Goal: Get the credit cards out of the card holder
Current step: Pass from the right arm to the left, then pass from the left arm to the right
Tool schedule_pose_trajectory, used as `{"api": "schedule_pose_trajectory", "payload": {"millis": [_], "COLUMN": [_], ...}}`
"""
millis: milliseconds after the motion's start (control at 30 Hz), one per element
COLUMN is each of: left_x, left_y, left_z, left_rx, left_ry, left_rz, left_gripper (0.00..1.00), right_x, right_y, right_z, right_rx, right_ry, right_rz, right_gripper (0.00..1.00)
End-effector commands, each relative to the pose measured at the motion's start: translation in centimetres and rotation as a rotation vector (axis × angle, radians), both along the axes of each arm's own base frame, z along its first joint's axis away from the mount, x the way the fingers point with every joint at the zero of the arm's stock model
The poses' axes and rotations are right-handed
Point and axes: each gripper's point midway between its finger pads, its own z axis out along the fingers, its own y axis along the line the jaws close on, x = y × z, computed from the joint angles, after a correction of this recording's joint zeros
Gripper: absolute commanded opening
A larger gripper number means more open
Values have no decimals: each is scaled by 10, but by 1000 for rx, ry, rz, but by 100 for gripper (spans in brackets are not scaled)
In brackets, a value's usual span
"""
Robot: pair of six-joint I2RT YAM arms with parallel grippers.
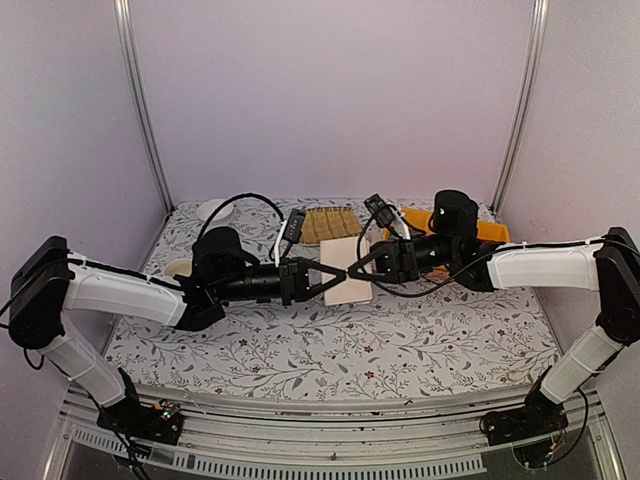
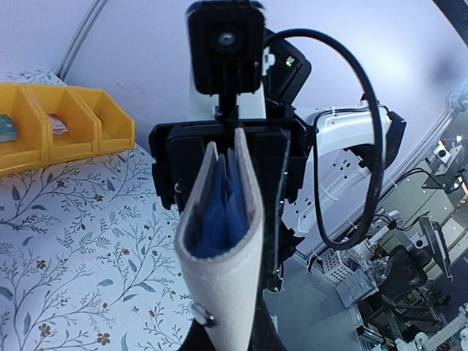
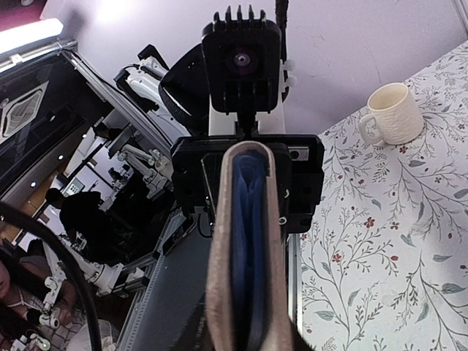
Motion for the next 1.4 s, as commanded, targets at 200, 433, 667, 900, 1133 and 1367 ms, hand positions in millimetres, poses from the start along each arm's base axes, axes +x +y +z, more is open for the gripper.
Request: {"api": "schedule_pose_trajectory", "payload": {"millis": [200, 433, 667, 900, 1133, 1367], "left_x": [0, -5, 3, 0, -7, -5], "left_y": [-14, -19, -18, -24, -17, -11], "left_z": [-38, -44, -48, -48, -41, -44], "left_rx": [79, 90, 114, 117, 91, 108], "left_ry": [96, 104, 124, 106, 89, 84], "left_rz": [-30, -54, -3, -36, -50, -34], "left_gripper": [0, 0, 0, 13, 45, 43], "right_x": [31, 34, 56, 44, 34, 12], "right_y": [-22, -23, -30, -25, -28, -33], "right_z": [-6, -16, -39, -43, -34, -21], "right_rx": [-22, -41, -191, -168, -127, -63], "right_ry": [27, 46, 33, 47, -4, -68], "right_rz": [-149, -150, -312, -202, -159, -55], "right_gripper": [45, 39, 45, 3, 2, 2]}}
